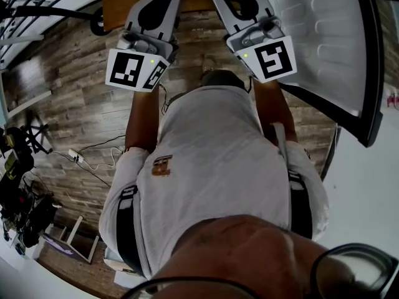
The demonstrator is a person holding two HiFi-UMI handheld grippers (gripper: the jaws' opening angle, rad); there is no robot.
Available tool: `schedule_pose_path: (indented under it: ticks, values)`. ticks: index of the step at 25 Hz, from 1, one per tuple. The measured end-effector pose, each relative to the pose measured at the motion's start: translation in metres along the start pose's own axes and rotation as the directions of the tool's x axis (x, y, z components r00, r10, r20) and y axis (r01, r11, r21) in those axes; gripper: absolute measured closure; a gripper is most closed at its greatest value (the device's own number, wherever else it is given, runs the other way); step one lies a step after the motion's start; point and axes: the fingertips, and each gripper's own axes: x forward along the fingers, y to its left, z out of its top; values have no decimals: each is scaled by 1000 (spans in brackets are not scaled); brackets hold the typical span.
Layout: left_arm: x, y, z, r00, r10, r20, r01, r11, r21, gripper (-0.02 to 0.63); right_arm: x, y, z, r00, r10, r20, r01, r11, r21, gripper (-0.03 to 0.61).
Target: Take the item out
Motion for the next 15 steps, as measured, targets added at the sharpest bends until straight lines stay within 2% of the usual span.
schedule_pose_path:
  ticks: [3, 8, 15]
  values:
    - [22, 8, -7, 1000, 13, -5, -13, 1000, 3, 595, 7, -19, -11, 1000, 10, 1, -10, 1000, 10, 545]
    - [51, 7, 1, 999, 32, -2, -32, 999, 7, 595, 12, -45, -2, 1000, 25, 11, -25, 1000, 13, 545]
    - [77, 13, -9, 998, 57, -7, -57, 998, 7, 595, 17, -66, -14, 999, 47, 12, -47, 999, 25, 545]
